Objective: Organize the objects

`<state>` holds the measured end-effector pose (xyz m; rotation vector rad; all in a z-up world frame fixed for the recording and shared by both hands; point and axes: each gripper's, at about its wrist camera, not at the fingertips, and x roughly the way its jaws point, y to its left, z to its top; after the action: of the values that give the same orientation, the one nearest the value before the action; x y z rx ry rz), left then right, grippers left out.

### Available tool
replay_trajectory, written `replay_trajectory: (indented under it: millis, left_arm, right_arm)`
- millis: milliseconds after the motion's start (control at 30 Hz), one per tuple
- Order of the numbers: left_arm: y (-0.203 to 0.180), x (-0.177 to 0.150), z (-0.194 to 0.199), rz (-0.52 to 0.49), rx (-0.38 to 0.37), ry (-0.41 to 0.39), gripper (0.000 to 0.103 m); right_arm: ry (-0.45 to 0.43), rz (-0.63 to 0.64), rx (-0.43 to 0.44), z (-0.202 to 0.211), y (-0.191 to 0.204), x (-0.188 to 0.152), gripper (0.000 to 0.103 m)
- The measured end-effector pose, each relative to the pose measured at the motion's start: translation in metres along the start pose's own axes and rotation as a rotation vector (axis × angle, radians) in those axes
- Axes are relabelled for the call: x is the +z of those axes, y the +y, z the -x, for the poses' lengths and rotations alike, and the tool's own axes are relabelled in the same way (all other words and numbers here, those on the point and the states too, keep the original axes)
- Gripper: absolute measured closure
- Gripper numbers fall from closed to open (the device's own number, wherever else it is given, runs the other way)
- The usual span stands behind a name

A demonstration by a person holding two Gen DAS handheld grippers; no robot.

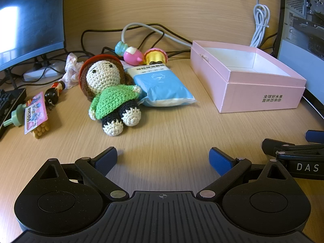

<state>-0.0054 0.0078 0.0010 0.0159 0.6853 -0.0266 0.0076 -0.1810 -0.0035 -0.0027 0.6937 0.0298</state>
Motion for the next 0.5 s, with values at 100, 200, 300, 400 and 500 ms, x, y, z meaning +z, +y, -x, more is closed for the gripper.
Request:
replay_trajectory:
  millis: [100,200,300,400,500]
  left_arm:
    - [0.0002,-0.0001,-0.0001,-0.002,0.000,0.000,0.003]
    - [0.0012,-0.0004,-0.0006,-0.001,0.000,0.000,0.003]
    - [0.0004,-0.0003,-0.0005,-0.002,0.001,0.000,0.003]
    - [0.0006,-0.0003,-0.0005,-0.001,0.001,0.000,0.003]
    - [0.0005,-0.0002,-0.0005,-0.003,0.000,0.000,0.003]
  right_arm:
    - [0.000,0.000,0.000,0.0001,0.0010,0.0000,0.000]
    - [0.000,0.000,0.000,0.0003,0.0019,0.0000,0.000]
    - [0.000,0.000,0.000,0.0004,0.0026,0.0000,0.000]
    - [0.000,0.000,0.000,0.0004,0.0026,0.0000,0.000]
    - [0.000,0.000,0.000,0.0004,0.0026,0.0000,0.000]
